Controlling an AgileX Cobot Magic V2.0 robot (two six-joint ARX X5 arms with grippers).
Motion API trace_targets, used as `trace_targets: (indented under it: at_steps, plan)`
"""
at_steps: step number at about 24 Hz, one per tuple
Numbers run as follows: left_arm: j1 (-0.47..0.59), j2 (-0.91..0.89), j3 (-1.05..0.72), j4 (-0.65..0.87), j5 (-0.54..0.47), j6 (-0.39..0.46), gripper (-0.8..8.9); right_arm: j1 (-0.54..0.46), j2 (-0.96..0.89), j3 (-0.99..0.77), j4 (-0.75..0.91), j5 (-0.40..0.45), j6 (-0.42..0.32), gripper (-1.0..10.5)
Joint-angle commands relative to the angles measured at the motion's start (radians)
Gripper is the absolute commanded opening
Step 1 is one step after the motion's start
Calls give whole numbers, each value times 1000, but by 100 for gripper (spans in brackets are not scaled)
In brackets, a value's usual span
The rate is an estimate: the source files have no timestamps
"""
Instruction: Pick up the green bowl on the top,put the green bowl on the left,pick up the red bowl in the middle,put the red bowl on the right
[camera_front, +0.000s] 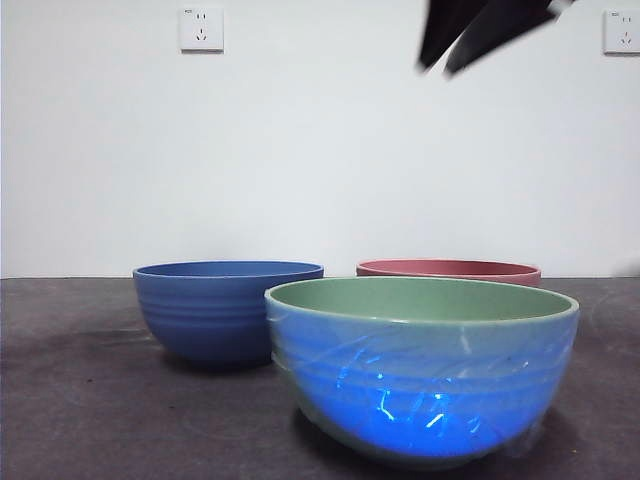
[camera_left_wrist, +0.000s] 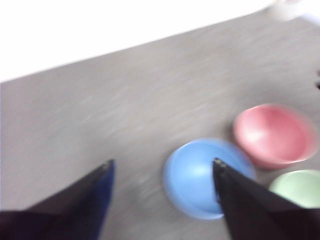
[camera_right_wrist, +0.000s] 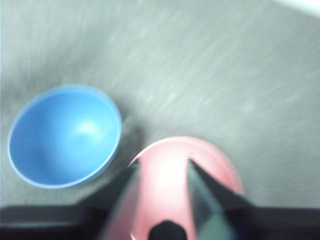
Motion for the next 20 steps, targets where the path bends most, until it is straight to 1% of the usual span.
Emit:
trace_targets:
  at_steps: [1,2,4,5,6,7,9,11,12,14,16,18,20]
  plan:
    - [2,7,-12,29,88,41,-25,-24,-91,-10,2,-1,-10,-17]
    - [2,15,-17,36,108,46,-9,-36,-136,-23,16,-1,-8,-17]
    - [2,14,-66,62,112,45,-9,-49,-243,-98,84,9,-6,-17]
    - [4,-19,-191,131,106,35,-8,-56,-378,-235,173,49,32,-17]
    - [5,-47,-267,183,94,26,-8,-56,-444,-303,204,77,45,-17]
    - [8,-99,-367,260,72,-2,-9,-56,-530,-383,228,113,69,-17]
    - [9,-166,-475,356,70,-35,-9,-55,-628,-470,254,146,95,-17]
    - [8,-219,-546,427,71,-49,-9,-55,-713,-530,263,168,97,-17]
    - [8,-232,-562,441,71,-50,-8,-56,-739,-541,254,177,97,-16]
    - [8,-238,-563,406,69,-65,-3,-55,-776,-541,211,221,97,6]
    - [8,-237,-563,390,67,-64,-3,-55,-801,-540,174,285,86,5]
    - [8,-233,-563,379,67,-64,-3,-55,-815,-540,148,323,86,5]
    - [8,-233,-563,365,66,-64,-3,-55,-821,-540,125,324,85,5]
